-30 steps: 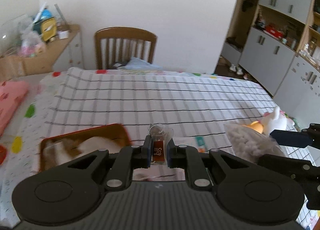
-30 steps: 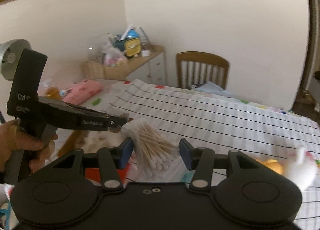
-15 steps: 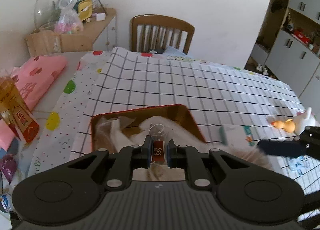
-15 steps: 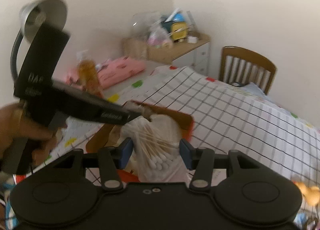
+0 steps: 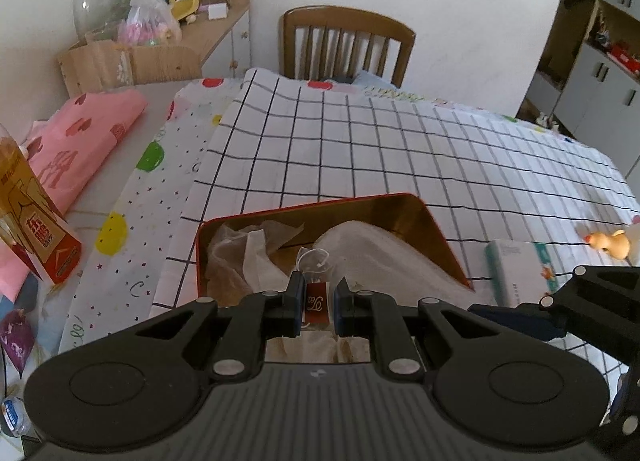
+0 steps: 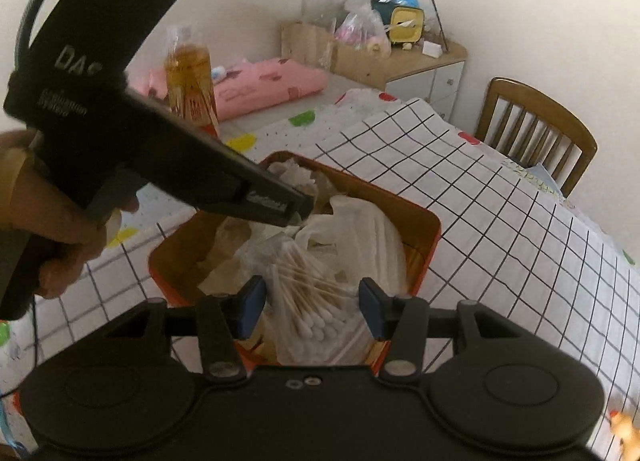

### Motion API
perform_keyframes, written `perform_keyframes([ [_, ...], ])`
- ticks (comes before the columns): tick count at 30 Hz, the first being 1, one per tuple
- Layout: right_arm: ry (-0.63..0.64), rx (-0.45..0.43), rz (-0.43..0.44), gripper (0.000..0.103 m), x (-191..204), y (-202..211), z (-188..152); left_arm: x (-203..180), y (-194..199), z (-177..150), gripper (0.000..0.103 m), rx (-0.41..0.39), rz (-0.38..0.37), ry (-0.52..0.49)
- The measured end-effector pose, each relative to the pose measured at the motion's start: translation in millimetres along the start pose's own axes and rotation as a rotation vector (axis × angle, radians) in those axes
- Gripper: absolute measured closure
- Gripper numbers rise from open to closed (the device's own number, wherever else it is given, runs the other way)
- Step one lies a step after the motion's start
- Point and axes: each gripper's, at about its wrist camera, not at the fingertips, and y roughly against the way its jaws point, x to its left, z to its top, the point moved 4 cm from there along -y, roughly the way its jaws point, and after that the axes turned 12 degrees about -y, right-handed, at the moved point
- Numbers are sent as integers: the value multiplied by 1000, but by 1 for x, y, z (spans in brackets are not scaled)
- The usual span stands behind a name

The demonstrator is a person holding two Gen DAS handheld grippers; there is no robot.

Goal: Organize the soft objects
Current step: 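Carry the tea bag in the left tool while the right tool carries the swabs over the tin, then lower both items into the red tin and open both tools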

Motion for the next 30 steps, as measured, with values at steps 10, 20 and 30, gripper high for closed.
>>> perform_keyframes([
  [10, 37, 34, -1, 51, 1, -18, -7, -1, -21, -10, 89, 64, -13, 17],
  [20, 26, 28, 32, 42, -2, -18, -7, 1, -23, -15, 87, 84, -22, 54],
  [30, -31, -16, 50, 32, -9, -1, -5, 1, -13, -14, 65, 69, -33, 66],
])
